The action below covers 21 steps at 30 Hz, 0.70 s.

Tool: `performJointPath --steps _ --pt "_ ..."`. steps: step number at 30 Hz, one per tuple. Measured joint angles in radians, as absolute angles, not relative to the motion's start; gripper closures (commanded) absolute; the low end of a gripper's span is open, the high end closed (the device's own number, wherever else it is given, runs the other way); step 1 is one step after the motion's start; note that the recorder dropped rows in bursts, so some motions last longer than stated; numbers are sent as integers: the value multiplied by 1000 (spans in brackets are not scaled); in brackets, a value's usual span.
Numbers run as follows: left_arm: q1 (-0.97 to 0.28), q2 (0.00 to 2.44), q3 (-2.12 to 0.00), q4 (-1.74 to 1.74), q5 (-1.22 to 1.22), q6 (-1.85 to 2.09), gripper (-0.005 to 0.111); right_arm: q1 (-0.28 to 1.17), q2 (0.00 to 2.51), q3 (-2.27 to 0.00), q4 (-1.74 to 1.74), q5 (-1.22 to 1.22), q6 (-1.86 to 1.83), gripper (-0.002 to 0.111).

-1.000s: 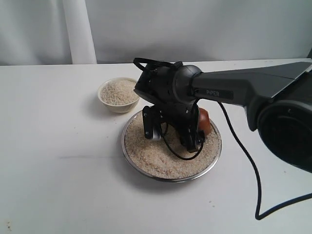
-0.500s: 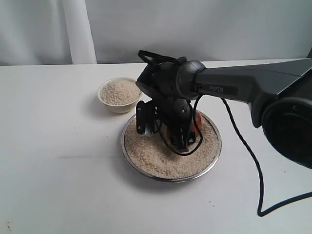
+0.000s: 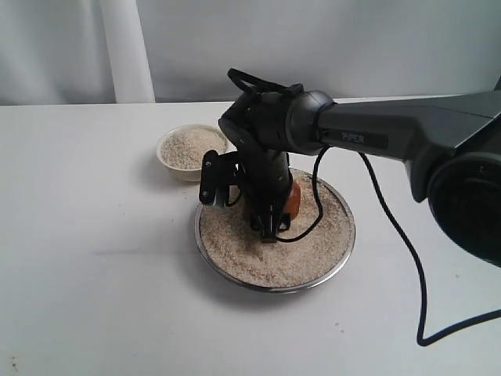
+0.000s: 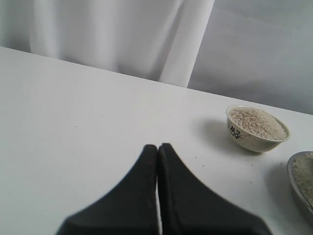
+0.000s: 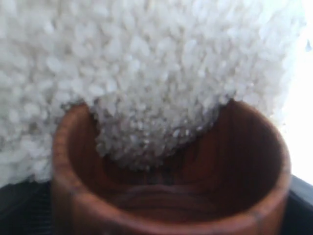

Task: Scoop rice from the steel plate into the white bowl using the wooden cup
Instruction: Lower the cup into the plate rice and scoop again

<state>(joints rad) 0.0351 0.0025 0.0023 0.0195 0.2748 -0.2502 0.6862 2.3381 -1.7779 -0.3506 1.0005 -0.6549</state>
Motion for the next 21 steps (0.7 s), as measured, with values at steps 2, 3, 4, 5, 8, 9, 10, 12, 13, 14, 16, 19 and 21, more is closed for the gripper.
performJointPath --steps 2,3,4,5,8,9,10,12,13,14,16,19,21 --pt "35 3 2 19 275 -250 107 686 2338 -1780 -342 996 -650 108" --pt "35 3 2 19 275 -250 107 686 2338 -1782 -339 996 -644 108" --pt "35 3 2 19 275 -250 107 684 2338 -1782 -335 996 -639 108" --pt "35 3 2 19 275 -250 107 679 2338 -1782 -328 996 -635 108" --pt "35 3 2 19 275 -250 107 667 2338 -1784 -301 996 -629 108" --pt "35 3 2 19 275 -250 107 662 2338 -1784 -288 995 -629 108" --pt "35 3 2 19 275 -250 107 656 2338 -1784 -275 994 -629 108" --pt "35 3 2 19 275 -250 107 639 2331 -1777 -227 978 -639 108" --pt "35 3 2 19 275 -250 107 632 2325 -1767 -205 957 -648 108" --pt "35 3 2 19 275 -250 107 624 2316 -1749 -176 930 -658 108" --pt "35 3 2 19 275 -250 107 608 2289 -1696 -128 864 -665 108" --pt "35 3 2 19 275 -250 107 589 2244 -1599 -69 728 -672 108" --pt "35 3 2 19 275 -250 107 575 2213 -1523 -17 621 -688 108"
